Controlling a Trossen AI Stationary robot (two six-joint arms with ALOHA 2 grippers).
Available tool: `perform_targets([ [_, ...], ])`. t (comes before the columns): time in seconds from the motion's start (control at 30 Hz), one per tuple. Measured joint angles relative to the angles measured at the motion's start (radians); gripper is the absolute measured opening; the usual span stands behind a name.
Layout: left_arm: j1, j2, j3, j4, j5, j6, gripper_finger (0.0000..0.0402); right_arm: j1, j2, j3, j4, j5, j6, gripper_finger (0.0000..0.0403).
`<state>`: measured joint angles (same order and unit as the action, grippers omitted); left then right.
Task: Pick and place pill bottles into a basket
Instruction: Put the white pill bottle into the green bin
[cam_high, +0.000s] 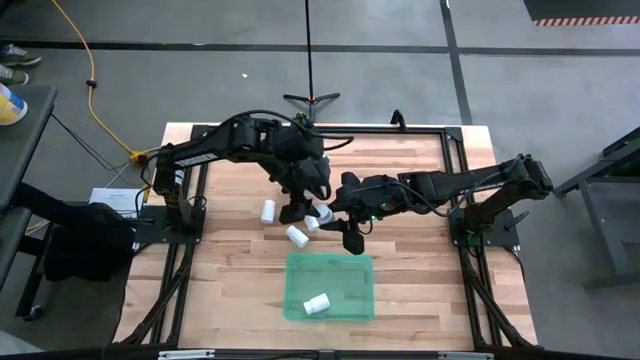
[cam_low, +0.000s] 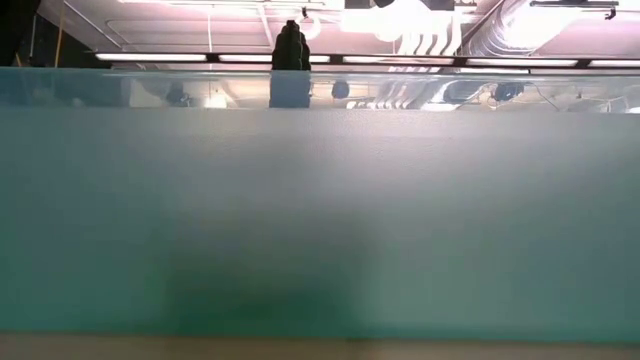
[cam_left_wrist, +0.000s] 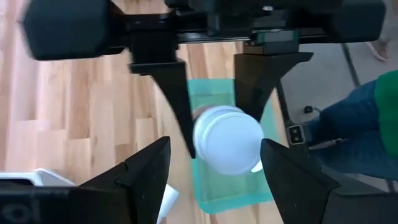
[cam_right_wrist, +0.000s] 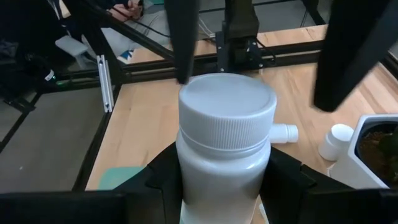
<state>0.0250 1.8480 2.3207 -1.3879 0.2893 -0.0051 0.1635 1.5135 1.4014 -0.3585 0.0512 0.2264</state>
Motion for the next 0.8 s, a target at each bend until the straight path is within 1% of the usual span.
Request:
perform_targets([
  [0.17,0.0,0.005,0.0,-0.003,-0.005,0.001,0.0282,0.0,0.0,0.0,-0.004,-0.001,-0.004,0.0153],
  [0.27,0.0,0.005,0.0,-0.002,0.019,0.001,0.0282,0.0,0.0,0.0,0.0,-0.002,-0.008,0.0153],
  [0.57,0.0,0.006,0.0,-0.002,0.038,0.0,0.0282,0.0,0.0,0.0,0.002,0.002,-0.008,0.0153],
  [0.8,-0.006,0.032,0.002,0.001,0.055,0.0,0.0282,-0.007,0.0,0.0,0.004,0.002,-0.007,0.0153],
])
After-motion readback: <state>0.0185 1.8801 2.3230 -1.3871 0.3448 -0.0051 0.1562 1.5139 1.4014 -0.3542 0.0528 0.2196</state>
